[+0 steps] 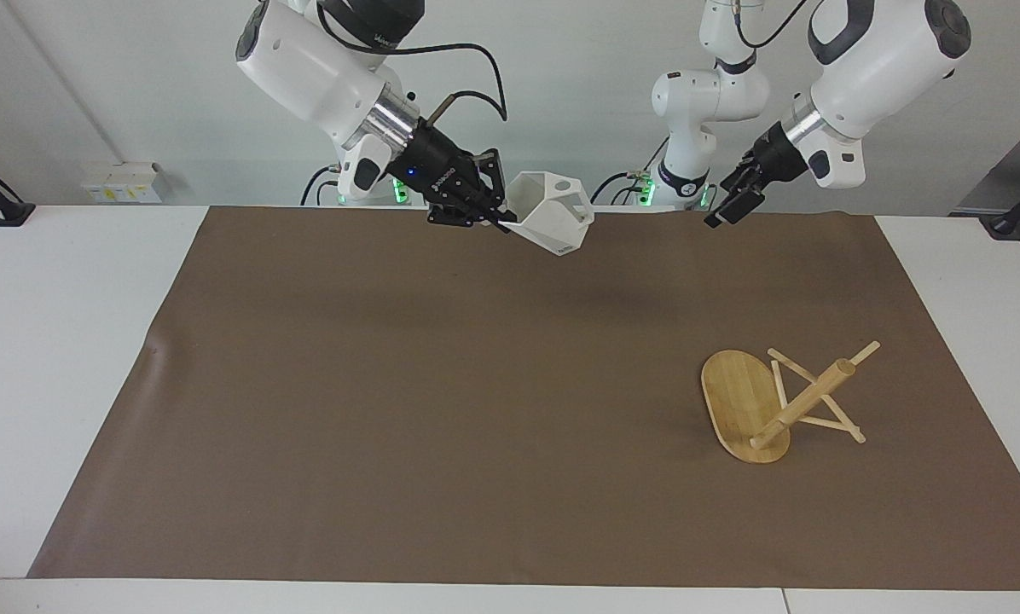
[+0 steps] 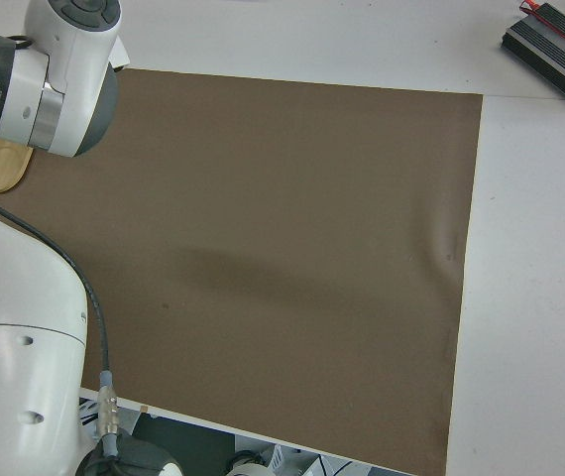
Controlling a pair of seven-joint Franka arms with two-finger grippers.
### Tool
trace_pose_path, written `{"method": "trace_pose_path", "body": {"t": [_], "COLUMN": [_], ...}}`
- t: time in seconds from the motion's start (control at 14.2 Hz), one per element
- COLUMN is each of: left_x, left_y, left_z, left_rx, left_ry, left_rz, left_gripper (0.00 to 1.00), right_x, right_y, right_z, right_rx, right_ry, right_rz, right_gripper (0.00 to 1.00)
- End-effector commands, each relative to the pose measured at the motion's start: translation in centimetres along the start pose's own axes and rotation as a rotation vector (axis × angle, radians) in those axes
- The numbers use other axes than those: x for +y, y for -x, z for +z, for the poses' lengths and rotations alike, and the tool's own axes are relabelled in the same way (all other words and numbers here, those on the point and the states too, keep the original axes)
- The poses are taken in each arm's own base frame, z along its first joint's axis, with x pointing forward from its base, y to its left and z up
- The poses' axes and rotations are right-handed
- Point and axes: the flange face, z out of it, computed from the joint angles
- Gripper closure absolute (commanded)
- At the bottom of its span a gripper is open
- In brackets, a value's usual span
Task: Hang cup on rack
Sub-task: 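Lift the cup with the right gripper while the left gripper approaches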
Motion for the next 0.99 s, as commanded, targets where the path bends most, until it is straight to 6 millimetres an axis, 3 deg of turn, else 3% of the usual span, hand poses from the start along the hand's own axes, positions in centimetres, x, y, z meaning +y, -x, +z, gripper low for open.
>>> {"method": "trace_pose_path", "body": {"t": [0.0, 0.28, 0.77, 0.92], "left_x": [-1.0, 1.6, 2.9, 3.1], "left_y": [-1.3, -2.2, -3.1, -2.5], "left_z": [-0.3, 0.1, 1.2, 1.4], "left_rx": [-0.114, -0.289, -0.500, -0.540], "left_ry": [0.054, 0.139, 0.196, 0.198], "left_rz": [-0.210, -0.421, -0.530, -0.526], "left_gripper": [0.00, 0.00, 0.00, 0.00], "right_x": [-0.4, -2.6, -3.9, -4.3], "right_y": [0.4, 1.5, 1.8, 1.8], "right_z": [0.1, 3.0, 5.8, 7.0], "right_rx": [0.010, 0.051, 0.085, 0.100], "right_ry": [-0.023, -0.032, -0.047, -0.054], "right_rz": [0.005, -0.007, -0.025, -0.028], "right_gripper": [1.00, 1.00, 1.00, 1.00]}}
